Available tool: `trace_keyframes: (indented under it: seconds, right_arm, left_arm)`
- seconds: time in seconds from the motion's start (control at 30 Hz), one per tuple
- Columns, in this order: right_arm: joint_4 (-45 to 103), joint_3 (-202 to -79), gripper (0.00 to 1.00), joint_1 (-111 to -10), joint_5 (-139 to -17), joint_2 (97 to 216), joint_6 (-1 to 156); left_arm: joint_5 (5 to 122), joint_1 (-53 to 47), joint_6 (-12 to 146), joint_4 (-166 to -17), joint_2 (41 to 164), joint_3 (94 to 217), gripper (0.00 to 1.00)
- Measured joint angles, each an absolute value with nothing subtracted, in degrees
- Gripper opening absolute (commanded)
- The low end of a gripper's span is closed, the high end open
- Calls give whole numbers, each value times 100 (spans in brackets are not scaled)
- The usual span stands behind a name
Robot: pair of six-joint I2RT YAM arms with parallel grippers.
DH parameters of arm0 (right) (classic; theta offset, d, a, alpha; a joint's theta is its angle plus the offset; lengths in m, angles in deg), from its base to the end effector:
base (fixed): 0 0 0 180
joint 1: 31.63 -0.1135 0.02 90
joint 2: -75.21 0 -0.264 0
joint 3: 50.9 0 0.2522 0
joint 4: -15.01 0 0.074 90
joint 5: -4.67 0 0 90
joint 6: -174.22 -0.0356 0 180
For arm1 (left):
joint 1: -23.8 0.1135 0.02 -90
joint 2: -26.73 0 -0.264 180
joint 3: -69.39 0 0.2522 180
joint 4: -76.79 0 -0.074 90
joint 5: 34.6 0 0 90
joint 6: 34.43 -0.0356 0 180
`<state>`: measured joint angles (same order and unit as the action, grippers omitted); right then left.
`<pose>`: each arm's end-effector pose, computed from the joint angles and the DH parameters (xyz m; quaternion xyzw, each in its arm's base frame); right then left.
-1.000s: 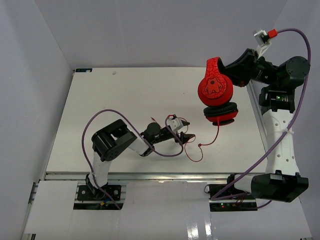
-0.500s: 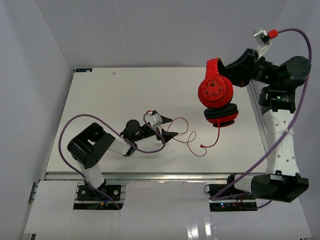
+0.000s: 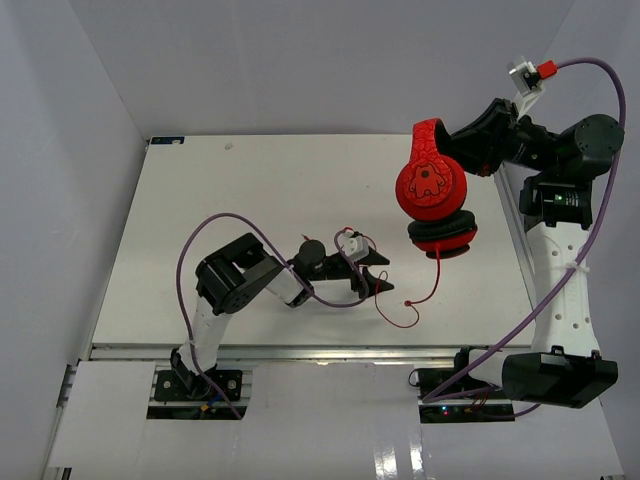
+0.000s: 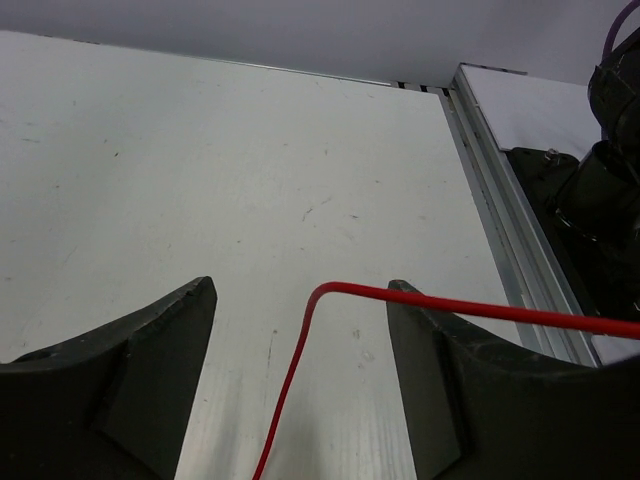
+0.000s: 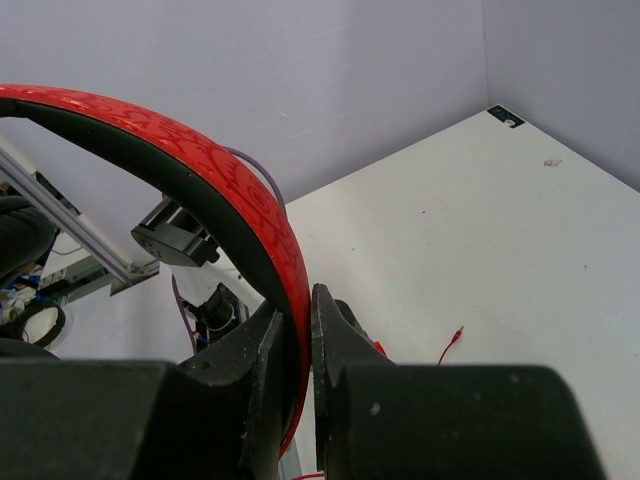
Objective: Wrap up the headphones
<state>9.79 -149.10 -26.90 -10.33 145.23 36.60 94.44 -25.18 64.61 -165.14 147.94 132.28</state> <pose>0.2237 0.0160 0.5265 -0.3151 0.5740 0.5240 0.5447 0.2395 -0.3095 0.1311 0.4493 0.5232 -0.5332 0.4900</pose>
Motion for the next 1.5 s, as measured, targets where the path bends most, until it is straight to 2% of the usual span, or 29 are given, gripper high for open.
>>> trace_keyframes:
  seconds: [0.07, 0.1, 0.13, 0.27, 0.47, 0.57, 0.73, 0.9, 1.2, 1.43, 1.5]
  right_arm:
    - [978, -14909, 8, -2690, -1033, 14498, 3661]
    - [978, -14907, 8, -2690, -1033, 14489, 3662]
    - [976, -14899, 8, -2690, -1033, 14485, 3662]
    - [977, -14796, 8, -2694, -1032, 14466, 3665]
    - [1348, -14732, 8, -2717, -1033, 14459, 3958]
    - [2238, -14840, 8, -2838, -1121, 14435, 4825]
    - [4286, -14931, 8, -3548, -1993, 14210, 6740]
    - [5140, -14399, 8, -4365, -3267, 13619, 7874]
    - [5323, -13530, 8, -4906, -5688, 12921, 8713]
    - [5175, -12569, 8, -5160, -6729, 12579, 8863]
    - [5153, -12385, 8, -5207, -6877, 12532, 8939]
  left_arm:
    - [9442, -2536, 6611, -16509, 14907, 13381, 57]
    - [9448, -2544, 6699, -16508, 14958, 13455, 46]
    - [9484, -2546, 6799, -16517, 15003, 13512, 31]
    - [9643, -2547, 7211, -16540, 15141, 13597, 0]
    - [9821, -2511, 7360, -16502, 15155, 13593, 0]
    - [10002, -2388, 7206, -15939, 15072, 13705, 0]
    - [10105, -1903, 6320, -13073, 14762, 14776, 0]
    - [9815, -1348, 5426, -10427, 14499, 15978, 0]
    - [9354, -490, 5263, -7408, 14128, 17314, 0]
    - [8371, -454, 5281, -5301, 14314, 19700, 0]
    - [7886, -472, 5300, -5092, 14252, 20048, 0]
